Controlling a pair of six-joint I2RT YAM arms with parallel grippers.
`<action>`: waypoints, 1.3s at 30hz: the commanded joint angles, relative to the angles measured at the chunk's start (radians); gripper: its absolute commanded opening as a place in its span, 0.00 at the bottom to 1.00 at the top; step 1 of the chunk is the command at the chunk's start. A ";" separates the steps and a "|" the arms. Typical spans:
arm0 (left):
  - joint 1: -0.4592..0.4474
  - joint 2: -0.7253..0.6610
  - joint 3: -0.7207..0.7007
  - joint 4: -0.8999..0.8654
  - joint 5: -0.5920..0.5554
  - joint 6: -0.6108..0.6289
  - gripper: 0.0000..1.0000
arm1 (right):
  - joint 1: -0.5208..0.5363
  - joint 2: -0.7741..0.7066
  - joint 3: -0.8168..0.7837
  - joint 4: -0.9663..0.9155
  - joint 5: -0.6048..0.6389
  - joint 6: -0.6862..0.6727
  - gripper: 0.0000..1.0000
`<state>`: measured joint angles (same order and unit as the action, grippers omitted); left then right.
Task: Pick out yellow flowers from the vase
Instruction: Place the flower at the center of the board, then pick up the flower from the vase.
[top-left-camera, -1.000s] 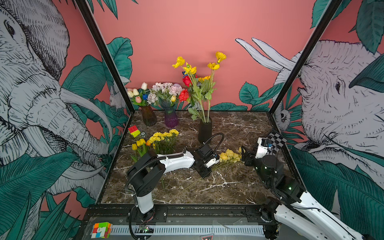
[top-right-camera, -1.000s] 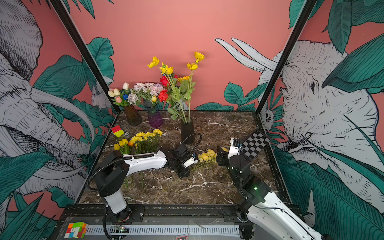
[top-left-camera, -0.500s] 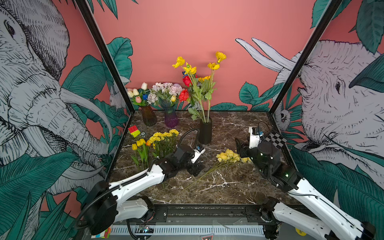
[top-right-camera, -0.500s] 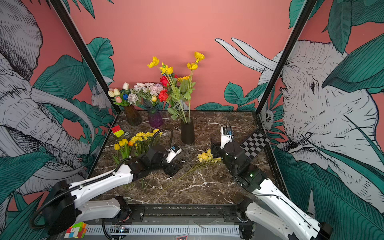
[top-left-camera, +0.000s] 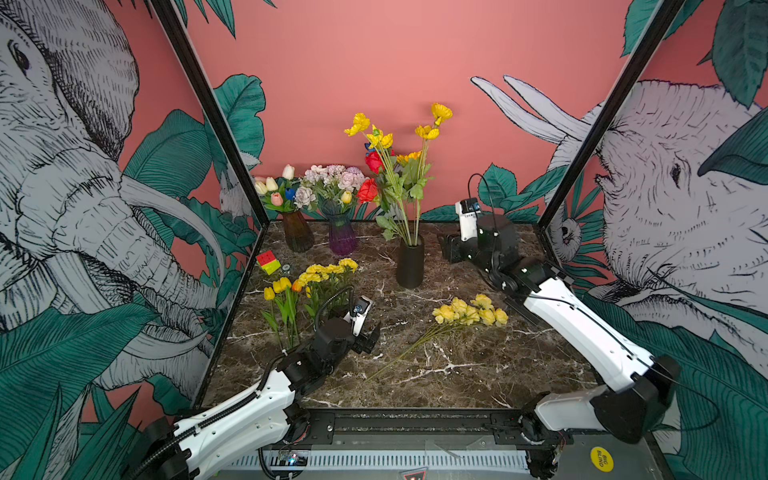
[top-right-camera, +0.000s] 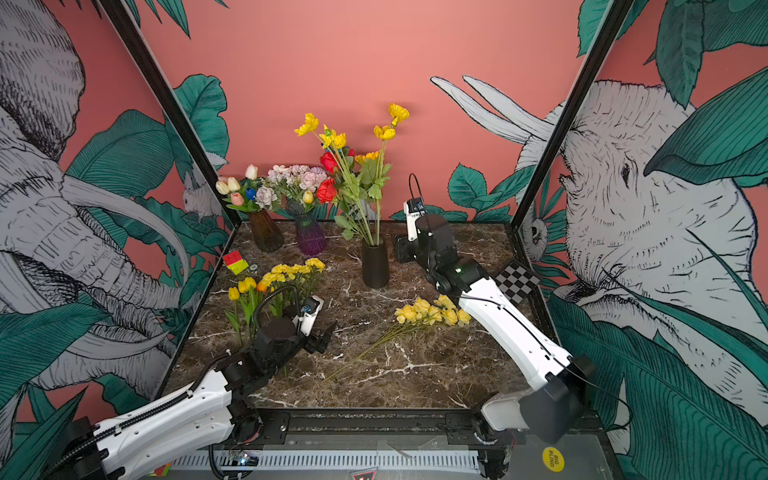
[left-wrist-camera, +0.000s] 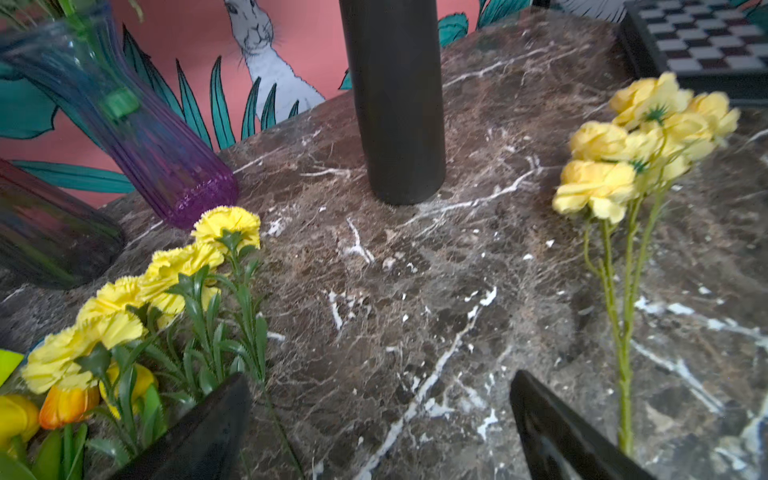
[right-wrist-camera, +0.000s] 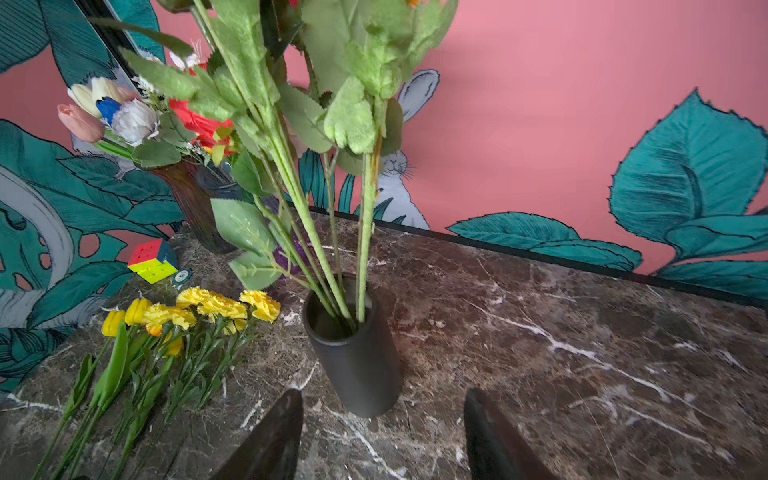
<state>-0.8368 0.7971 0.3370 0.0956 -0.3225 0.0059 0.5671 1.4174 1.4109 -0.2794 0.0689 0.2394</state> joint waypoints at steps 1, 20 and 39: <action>0.005 0.007 -0.023 0.081 -0.027 0.013 0.99 | -0.022 0.088 0.103 -0.001 -0.089 0.027 0.59; 0.005 -0.008 -0.012 0.101 0.056 0.000 0.99 | -0.065 0.496 0.553 -0.134 -0.196 0.074 0.37; 0.005 -0.004 -0.016 0.112 0.053 0.004 0.99 | -0.087 0.608 0.702 -0.210 -0.190 0.067 0.31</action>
<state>-0.8349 0.7982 0.3195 0.1860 -0.2722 0.0097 0.4866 2.0098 2.0743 -0.4858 -0.1139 0.3073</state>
